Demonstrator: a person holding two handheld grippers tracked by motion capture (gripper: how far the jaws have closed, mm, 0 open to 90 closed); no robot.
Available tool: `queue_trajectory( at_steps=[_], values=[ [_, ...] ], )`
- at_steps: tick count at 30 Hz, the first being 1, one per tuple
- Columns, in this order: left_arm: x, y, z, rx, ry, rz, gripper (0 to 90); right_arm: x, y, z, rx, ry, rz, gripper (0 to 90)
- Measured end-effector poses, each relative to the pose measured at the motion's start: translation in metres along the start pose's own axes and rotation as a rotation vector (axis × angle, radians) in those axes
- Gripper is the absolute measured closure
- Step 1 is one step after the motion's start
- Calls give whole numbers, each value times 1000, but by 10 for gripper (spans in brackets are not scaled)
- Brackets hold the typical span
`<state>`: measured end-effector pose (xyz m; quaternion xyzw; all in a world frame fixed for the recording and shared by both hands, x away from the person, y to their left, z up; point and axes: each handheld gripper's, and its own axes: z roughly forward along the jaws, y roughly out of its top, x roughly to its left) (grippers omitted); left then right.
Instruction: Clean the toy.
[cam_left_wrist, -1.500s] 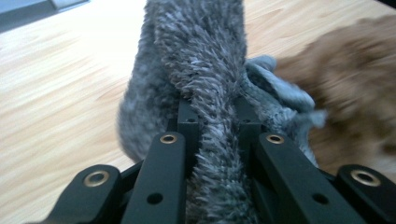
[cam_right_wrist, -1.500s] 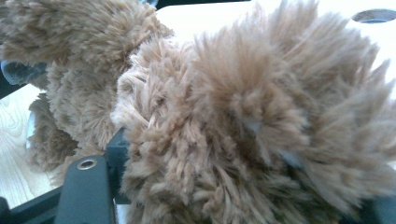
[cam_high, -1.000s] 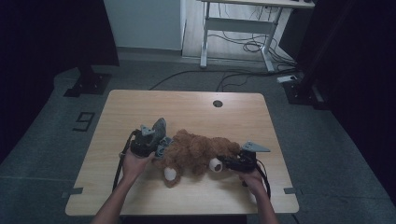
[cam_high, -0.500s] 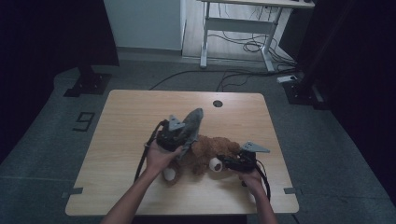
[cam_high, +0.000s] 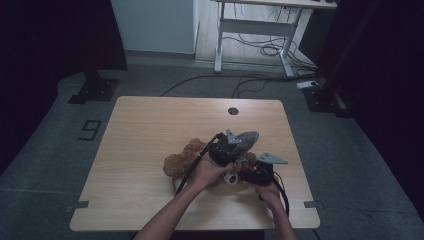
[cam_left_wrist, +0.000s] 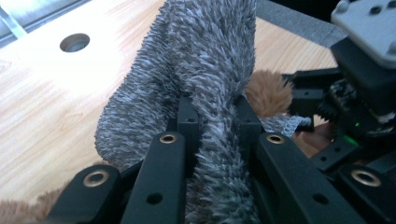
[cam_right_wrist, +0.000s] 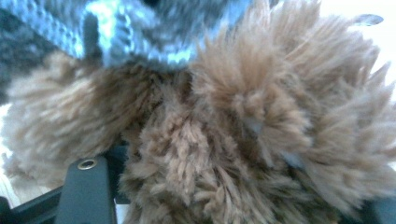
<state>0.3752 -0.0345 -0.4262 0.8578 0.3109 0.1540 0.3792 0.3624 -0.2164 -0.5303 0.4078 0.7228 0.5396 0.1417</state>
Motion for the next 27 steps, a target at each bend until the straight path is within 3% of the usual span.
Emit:
queue_trajectory(
  at_steps=[6,10,14,17,19,23,27],
  values=[
    [11,-15,-6,42,-32,-29,779,0,-1,0,-5,-1,2,325],
    [25,-29,-12,22,-52,-81,779,-1,-1,0,-8,3,9,324],
    [42,-44,-22,6,-39,-132,778,-1,-1,0,-10,9,11,324],
    [54,-55,-29,-9,-52,-172,779,-1,-1,0,-13,13,12,324],
    [54,-56,-35,-19,-44,-174,780,-1,-1,0,-13,13,9,324],
    [47,-45,-41,-27,-26,-135,780,-2,-1,-1,-17,14,17,324],
    [40,-30,-40,-56,-43,-134,780,-2,-2,-1,-15,15,20,324]
  ],
)
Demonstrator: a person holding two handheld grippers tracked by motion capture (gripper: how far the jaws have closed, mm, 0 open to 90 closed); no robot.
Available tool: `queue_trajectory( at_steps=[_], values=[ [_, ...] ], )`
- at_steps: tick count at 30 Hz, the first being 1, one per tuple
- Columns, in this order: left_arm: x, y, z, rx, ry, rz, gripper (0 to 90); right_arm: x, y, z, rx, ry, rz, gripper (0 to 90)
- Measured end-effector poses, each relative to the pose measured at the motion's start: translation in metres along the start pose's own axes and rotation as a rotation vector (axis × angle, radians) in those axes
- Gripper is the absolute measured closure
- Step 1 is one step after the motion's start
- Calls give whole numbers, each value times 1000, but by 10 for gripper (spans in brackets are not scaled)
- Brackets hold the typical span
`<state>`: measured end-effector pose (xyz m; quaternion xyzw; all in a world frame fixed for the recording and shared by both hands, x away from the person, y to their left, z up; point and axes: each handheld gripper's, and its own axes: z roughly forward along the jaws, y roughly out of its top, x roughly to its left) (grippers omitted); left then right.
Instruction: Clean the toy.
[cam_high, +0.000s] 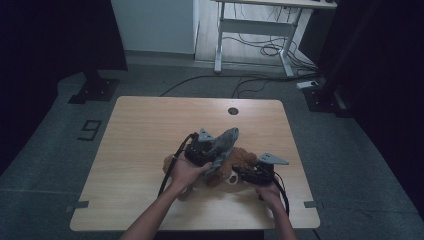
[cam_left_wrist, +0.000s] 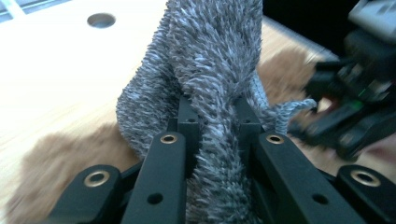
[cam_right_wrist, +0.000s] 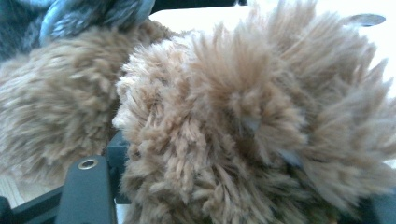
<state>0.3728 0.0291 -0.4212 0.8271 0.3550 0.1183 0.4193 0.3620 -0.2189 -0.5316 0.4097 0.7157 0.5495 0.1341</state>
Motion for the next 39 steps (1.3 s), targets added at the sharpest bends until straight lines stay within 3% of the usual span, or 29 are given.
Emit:
queue_trajectory(
  at_steps=[3,8,11,13,17,20,24,29,32,39],
  values=[
    [-8,14,5,-20,-31,0,780,0,0,0,-2,0,-4,324],
    [-31,35,21,-17,-63,37,779,0,0,-1,-1,2,-7,324],
    [-40,36,37,37,-55,63,779,0,0,-1,-1,2,-9,324],
    [-42,29,53,96,-25,73,777,0,0,-1,0,2,-8,324],
    [-30,15,52,68,-38,23,778,-1,-1,-1,2,2,-4,323],
    [-15,8,39,71,7,15,779,-1,0,-1,3,2,-4,322],
    [5,-3,17,40,59,-4,779,-2,0,-1,3,5,-2,322],
    [39,-23,-11,13,117,-56,779,-2,0,-1,1,9,1,320],
    [53,-37,-20,4,105,-95,778,-3,0,-1,1,13,5,319],
    [61,-50,-32,-22,107,-114,778,-2,0,-1,0,11,2,313]
  ],
)
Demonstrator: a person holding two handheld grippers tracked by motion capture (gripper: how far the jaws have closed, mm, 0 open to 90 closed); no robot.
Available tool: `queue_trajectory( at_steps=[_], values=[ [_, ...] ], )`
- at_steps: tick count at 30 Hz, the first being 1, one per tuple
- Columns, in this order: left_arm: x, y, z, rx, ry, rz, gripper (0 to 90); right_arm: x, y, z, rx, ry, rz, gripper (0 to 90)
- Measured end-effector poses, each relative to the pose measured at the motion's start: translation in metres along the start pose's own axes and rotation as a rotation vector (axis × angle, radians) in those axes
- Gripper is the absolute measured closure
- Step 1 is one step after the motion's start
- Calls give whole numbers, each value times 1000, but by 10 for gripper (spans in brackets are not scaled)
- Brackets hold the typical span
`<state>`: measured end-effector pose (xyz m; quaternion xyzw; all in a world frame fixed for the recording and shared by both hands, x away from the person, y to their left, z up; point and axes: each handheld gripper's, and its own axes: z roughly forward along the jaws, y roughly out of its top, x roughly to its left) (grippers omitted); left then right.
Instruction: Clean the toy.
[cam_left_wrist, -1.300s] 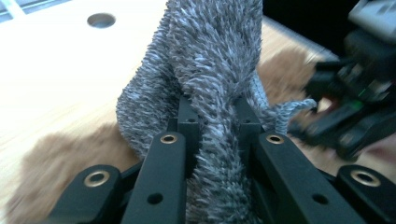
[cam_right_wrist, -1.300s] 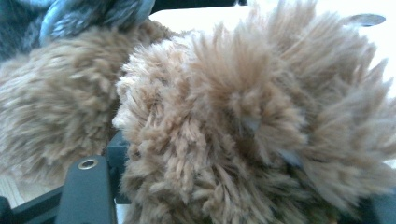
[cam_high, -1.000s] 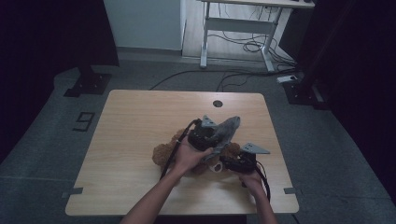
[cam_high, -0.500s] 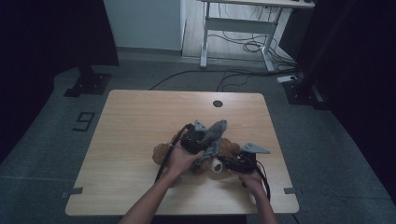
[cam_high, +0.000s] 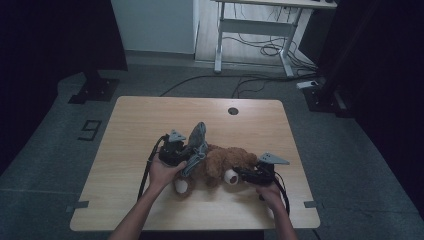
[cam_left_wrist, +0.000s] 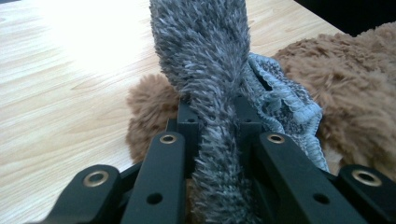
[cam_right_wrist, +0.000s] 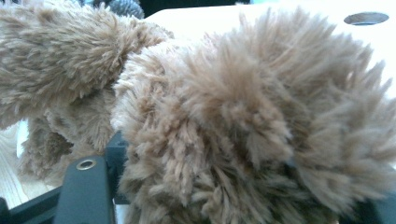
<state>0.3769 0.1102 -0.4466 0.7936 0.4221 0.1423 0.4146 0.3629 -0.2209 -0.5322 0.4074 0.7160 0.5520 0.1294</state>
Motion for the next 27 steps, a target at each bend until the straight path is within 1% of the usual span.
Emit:
queue_trajectory(
  at_steps=[2,5,7,14,15,17,20,24,27],
  values=[
    [3,-3,-3,-1,6,0,778,0,0,0,-1,-1,2,311],
    [9,-7,-6,2,8,-16,777,0,0,0,0,-1,3,311],
    [13,-10,-8,7,10,-20,777,0,0,0,0,-2,3,311],
    [25,-17,-11,15,28,-45,777,0,0,0,-1,-2,6,311],
    [26,-19,-11,15,32,-54,777,0,0,0,-1,-2,7,311],
    [31,-22,-12,25,35,-60,777,0,0,0,-2,-2,7,311],
    [36,-27,-11,33,48,-72,778,0,0,0,-2,-2,6,311],
    [42,-34,-9,46,82,-77,778,0,0,0,-3,-1,7,311],
    [46,-38,-7,58,89,-88,778,0,0,0,-4,-2,7,311]
  ],
)
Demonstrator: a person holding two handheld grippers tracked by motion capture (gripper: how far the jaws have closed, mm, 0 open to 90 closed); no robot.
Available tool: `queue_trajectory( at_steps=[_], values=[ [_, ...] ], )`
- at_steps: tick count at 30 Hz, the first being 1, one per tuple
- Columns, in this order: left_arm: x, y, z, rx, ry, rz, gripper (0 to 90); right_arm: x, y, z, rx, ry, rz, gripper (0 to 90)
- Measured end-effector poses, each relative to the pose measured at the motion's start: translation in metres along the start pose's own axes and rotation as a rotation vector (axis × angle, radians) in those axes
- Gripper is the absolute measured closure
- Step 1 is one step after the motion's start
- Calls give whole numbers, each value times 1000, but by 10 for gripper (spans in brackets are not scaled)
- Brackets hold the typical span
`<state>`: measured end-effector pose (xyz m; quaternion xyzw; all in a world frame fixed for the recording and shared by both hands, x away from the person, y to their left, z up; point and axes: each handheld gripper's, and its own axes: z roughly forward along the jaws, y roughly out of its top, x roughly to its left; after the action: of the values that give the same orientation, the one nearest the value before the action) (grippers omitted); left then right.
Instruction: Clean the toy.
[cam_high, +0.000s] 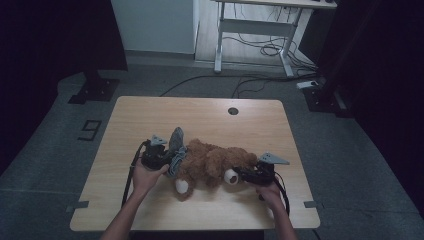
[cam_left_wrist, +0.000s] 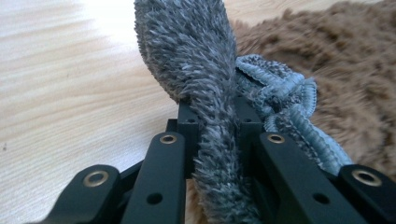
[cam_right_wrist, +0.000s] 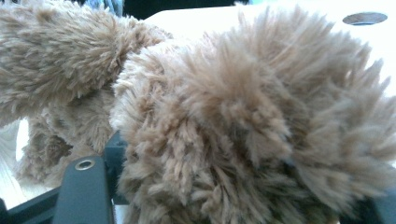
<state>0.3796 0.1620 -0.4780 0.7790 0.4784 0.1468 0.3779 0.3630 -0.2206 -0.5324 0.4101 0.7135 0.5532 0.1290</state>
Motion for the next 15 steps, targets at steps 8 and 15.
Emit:
queue_trajectory(
  at_steps=[8,15],
  values=[
    [9,-4,-1,21,25,-2,780,0,0,0,0,1,3,311],
    [-26,31,-31,-86,7,118,779,3,0,2,-11,-34,-8,354]
  ],
)
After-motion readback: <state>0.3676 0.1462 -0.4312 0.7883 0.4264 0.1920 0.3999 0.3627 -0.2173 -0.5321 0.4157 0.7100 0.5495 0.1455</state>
